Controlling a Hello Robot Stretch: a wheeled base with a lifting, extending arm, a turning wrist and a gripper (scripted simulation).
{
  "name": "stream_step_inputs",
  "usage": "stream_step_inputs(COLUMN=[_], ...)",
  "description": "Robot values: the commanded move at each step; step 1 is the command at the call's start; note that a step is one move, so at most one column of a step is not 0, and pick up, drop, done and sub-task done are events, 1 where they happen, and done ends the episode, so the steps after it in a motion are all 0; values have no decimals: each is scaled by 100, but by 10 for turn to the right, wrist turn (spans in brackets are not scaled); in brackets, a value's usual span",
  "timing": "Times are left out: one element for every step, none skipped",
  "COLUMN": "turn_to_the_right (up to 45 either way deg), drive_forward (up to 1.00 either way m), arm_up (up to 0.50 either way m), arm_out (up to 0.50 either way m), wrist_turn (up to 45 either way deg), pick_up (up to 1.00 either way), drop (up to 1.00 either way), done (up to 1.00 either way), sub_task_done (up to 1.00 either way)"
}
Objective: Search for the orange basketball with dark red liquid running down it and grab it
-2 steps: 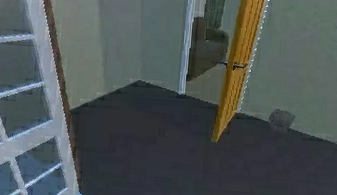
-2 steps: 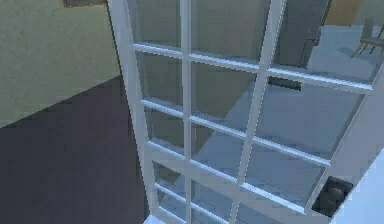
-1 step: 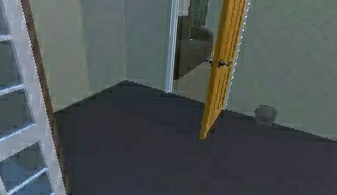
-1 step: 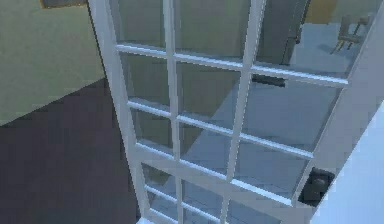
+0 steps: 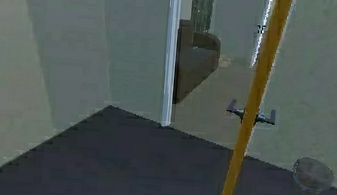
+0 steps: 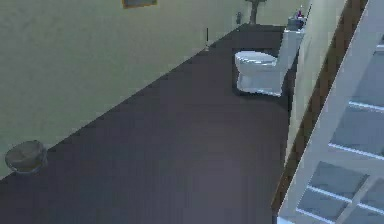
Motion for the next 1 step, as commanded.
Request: stream_step_inputs(turn_to_the_right=[0], drive_forward=[100], arm_up=[0], arm_out=[0], wrist_turn=[0], pick_up=[0], drop=[0], done=[0], sub_task_done=[0])
